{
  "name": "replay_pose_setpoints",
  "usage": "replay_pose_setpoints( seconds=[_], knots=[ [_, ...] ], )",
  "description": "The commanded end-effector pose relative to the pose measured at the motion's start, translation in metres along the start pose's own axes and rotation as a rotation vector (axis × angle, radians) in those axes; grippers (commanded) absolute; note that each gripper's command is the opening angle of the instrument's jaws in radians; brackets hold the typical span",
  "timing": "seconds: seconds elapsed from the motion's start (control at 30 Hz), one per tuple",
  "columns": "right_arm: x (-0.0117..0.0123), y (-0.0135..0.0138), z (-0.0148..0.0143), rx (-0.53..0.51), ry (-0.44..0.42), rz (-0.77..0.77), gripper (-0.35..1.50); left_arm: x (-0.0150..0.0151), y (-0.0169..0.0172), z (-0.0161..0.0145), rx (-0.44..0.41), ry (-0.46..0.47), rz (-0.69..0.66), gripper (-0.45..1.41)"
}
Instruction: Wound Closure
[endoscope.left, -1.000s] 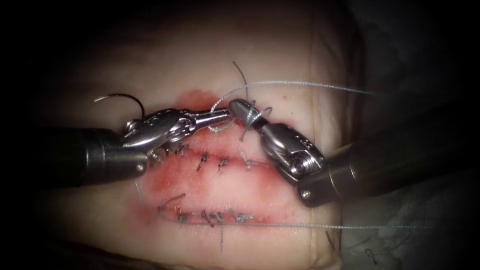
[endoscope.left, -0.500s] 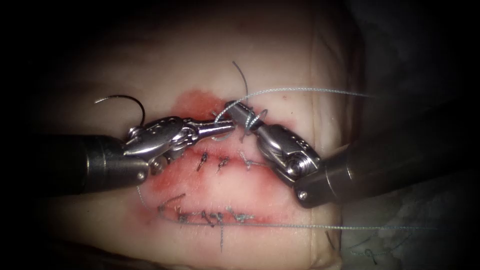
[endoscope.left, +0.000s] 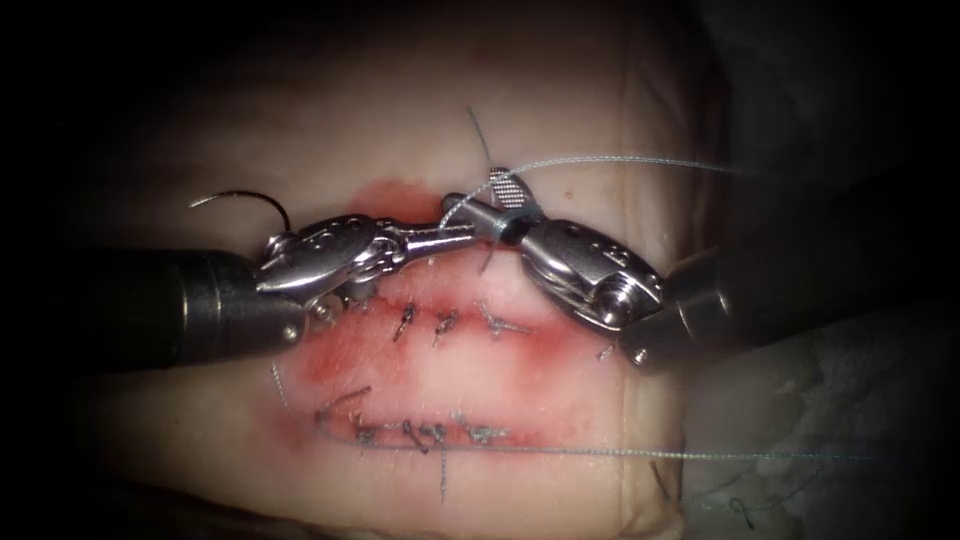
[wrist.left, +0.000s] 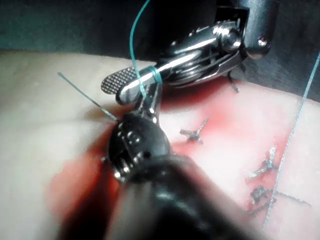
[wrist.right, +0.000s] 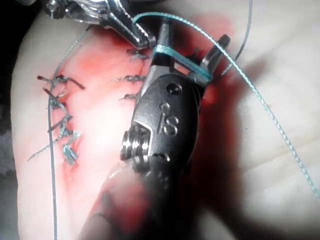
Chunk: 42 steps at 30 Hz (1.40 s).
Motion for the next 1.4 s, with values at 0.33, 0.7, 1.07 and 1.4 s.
replay_pose_setpoints(
  seconds=[0.33,0.7,1.07,1.4],
  knots=[
    [0.0005,-0.0007,0.0018,0.011,-0.010,0.001,0.83,0.0002,0.0018,0.0017,-0.018,0.003,0.016,-0.23],
    [0.0004,-0.0026,0.0034,0.064,0.070,-0.017,0.79,0.0007,0.0035,0.0024,-0.038,0.014,0.030,-0.20],
    [0.0009,-0.0019,0.0046,0.019,0.099,-0.069,0.76,0.0021,0.0037,0.0018,-0.046,0.034,0.026,-0.20],
    [-0.0001,-0.0018,0.0051,0.013,0.102,-0.121,0.64,0.0020,0.0037,0.0012,-0.043,0.040,0.022,-0.20]
  ],
)
